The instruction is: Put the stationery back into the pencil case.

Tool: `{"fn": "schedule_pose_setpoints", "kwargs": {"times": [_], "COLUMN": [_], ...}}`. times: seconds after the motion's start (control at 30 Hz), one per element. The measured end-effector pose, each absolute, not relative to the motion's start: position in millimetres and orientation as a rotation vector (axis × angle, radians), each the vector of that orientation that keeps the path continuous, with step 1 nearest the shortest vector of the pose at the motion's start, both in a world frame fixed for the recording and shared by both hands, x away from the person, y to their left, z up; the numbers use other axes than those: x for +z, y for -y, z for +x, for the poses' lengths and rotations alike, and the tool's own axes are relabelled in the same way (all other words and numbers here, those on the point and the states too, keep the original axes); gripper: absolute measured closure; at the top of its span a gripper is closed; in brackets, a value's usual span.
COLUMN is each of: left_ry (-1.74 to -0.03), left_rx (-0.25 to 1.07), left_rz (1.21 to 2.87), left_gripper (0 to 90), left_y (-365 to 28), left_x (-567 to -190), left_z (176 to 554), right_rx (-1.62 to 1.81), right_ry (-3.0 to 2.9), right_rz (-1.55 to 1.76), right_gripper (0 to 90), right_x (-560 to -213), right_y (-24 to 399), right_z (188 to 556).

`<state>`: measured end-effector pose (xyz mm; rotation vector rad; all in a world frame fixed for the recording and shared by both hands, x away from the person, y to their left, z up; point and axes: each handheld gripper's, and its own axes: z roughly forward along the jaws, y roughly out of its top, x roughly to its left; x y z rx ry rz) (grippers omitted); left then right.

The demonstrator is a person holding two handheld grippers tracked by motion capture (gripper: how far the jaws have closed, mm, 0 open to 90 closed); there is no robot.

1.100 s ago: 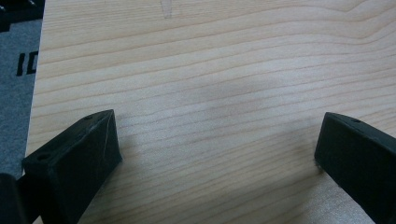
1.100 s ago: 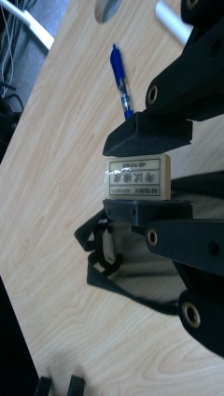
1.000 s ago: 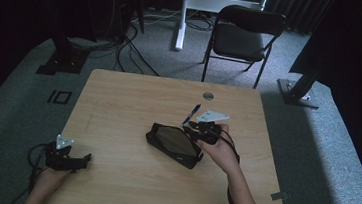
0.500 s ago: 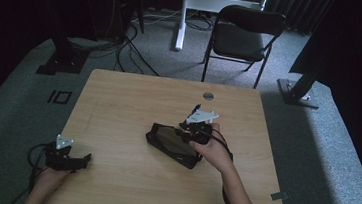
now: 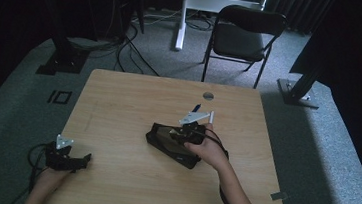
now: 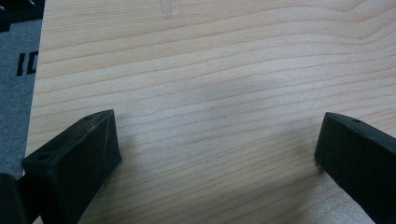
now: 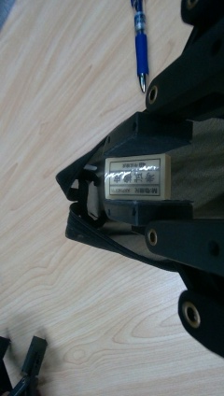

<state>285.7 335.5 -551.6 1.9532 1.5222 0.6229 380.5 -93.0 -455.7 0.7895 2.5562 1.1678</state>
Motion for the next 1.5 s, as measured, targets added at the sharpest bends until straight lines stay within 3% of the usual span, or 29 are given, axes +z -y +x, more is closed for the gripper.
{"fn": "schedule_pose_setpoints", "kwargs": {"times": [1.5], "left_ry": [-1.522], "left_rx": [0.623], "left_rz": [1.955], "left_gripper": [0.1], "left_y": [-336], "left_x": [-552], "left_z": [286], "right_rx": [0.831], "right_ry": [-2.768], "right_rz": [0.759], "right_gripper": [68.0], "right_x": [-490], "right_y": [59], "right_z": [396]}}
